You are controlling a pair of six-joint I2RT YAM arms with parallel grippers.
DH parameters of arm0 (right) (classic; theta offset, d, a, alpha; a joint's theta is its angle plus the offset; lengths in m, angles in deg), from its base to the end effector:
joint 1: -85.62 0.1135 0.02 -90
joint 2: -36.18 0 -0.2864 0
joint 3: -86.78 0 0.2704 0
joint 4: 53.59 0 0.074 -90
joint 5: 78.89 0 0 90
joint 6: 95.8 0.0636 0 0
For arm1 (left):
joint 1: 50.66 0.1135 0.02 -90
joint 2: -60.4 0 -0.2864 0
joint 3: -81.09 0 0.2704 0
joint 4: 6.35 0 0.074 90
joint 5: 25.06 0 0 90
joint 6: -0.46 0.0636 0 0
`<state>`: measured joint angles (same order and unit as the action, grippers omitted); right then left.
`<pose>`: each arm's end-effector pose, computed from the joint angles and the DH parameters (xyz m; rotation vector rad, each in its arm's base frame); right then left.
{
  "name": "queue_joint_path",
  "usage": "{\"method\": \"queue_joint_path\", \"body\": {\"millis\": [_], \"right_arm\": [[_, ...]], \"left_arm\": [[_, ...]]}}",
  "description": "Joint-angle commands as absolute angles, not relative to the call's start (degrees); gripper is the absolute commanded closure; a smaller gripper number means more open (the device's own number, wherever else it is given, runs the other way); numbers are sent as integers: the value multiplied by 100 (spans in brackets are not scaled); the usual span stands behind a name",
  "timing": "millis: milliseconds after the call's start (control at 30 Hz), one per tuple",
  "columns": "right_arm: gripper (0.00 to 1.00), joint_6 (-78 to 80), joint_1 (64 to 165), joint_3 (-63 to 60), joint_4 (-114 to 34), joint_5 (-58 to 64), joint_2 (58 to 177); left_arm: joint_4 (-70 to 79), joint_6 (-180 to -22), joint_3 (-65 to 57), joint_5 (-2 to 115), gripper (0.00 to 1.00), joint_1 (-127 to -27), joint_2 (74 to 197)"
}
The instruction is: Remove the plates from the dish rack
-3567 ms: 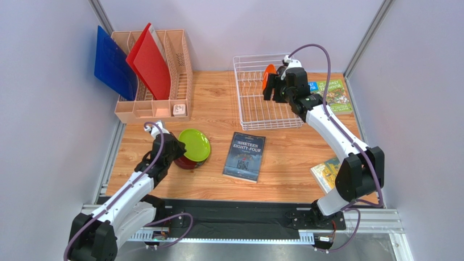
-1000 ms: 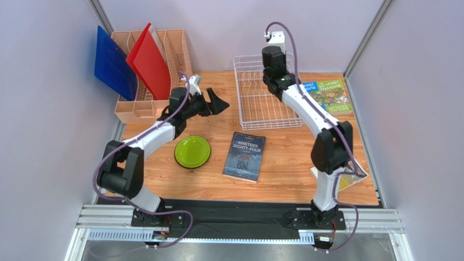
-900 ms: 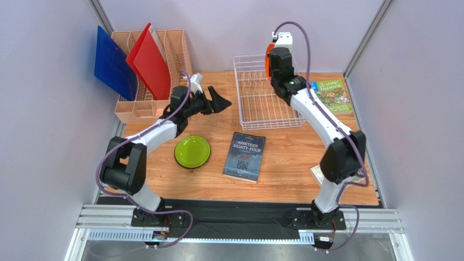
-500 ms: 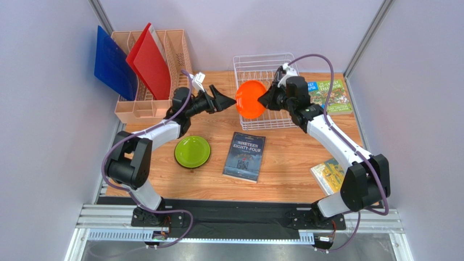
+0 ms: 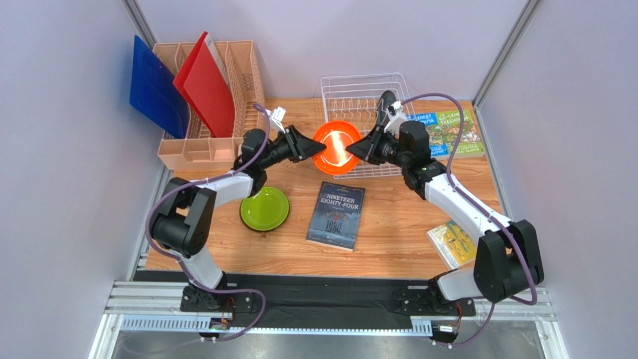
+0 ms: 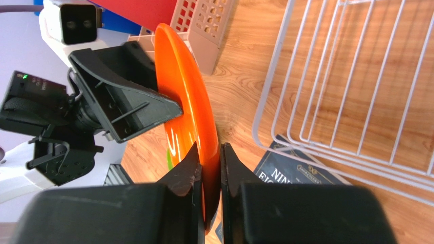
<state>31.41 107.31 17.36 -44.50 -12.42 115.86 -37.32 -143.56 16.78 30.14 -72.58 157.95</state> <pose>0.3248 0.1565 0.3033 -0.0226 2.0319 1.0650 0.3667 -0.1867 0.2442 0.0227 1.8272 -1.4669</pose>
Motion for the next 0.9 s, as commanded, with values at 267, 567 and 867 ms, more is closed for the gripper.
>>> {"method": "queue_joint_path", "body": {"millis": [267, 567, 867], "right_arm": [[55, 3464, 10777, 1516, -5161, -2194, 11818], [33, 2463, 10645, 1007, -3587, -824, 11695], [31, 2057, 10109, 523, -2944, -251, 11800]], "left_arm": [[-3643, -13947, 2254, 3523, 100, -7290, 15251], [-1798, -13121, 3073, 5366, 100, -7290, 13479], [532, -13067, 3995, 7441, 100, -7290, 11114]]}}
